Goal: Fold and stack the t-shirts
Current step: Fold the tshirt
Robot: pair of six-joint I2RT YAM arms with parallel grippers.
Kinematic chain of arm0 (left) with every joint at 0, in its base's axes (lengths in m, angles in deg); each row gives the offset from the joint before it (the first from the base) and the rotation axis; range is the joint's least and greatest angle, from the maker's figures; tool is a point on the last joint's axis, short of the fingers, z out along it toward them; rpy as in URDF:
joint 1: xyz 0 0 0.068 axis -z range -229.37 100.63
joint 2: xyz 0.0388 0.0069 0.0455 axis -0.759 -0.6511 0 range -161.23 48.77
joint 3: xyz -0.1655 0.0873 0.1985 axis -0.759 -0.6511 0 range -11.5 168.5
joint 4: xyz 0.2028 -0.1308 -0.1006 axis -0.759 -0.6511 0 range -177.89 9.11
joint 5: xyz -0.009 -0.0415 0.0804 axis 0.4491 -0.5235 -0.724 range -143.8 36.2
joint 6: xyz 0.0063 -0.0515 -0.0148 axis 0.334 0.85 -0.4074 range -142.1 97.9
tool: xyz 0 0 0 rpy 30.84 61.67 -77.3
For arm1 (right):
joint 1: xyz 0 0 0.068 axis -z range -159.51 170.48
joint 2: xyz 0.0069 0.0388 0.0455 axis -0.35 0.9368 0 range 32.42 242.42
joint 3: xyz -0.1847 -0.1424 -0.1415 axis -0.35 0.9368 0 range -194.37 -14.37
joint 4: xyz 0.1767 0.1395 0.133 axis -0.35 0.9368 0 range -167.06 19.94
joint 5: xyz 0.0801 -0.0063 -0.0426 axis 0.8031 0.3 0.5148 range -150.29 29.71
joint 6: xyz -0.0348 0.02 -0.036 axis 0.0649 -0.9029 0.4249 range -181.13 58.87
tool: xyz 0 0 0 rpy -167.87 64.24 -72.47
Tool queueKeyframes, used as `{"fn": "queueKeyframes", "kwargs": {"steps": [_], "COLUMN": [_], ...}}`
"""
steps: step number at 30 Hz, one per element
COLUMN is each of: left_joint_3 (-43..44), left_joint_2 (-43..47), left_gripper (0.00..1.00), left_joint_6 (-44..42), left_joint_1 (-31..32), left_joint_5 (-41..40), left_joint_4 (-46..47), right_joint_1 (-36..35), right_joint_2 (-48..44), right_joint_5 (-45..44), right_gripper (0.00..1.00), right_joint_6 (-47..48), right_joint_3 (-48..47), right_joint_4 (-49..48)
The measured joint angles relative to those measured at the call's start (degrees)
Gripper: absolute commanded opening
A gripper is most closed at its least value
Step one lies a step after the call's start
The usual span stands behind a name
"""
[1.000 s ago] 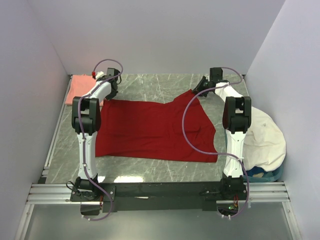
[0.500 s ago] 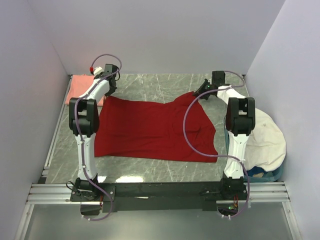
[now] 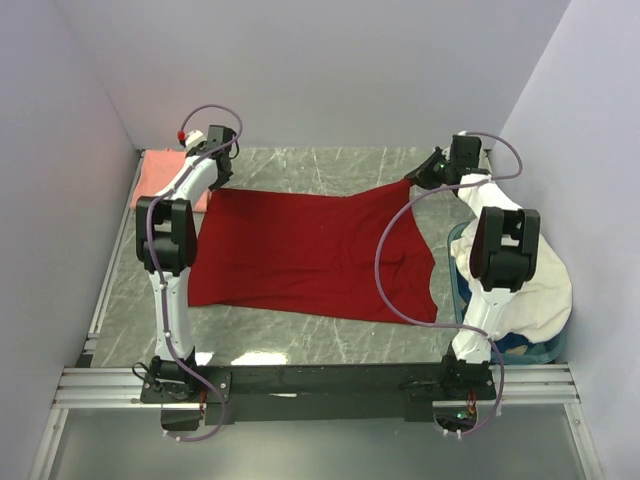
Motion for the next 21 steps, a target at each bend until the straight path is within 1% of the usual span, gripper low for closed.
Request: {"fn": "queueKeyframes", "kwargs": {"steps": [8,12,18,21], "left_joint_3": [-0.31,-1.90,-6.86,-11.04], "left_joint_2": [2.58,5.29,9.75,12.50], "left_gripper": [0.00,0.00,0.00,0.00], "left_joint_6": [-0.37,-0.37,-0.07,0.42], "left_joint_1": [0.00,0.00,0.17,0.24], "left_joint_5": [-0.66,-1.03,-1.70,-1.90], "left_joint_4": [-1.01,-0.94,-0.83,0.13], "right_joint_1": [0.33,0.35,0.35,0.35], "right_joint_2": [-5.53,-10.05,-18.93,-23.23], "right_joint_5": [-0.07,-0.98,-2.34,-2.73], "right_gripper": [0.00,0.00,0.00,0.00], "right_joint_6": [0.02,0.17,0.17,0.02], "right_joint_3": [6.34,10.75,17.73,21.42], "right_joint_4": [-0.28,-0.15,-0.74,-1.38]}}
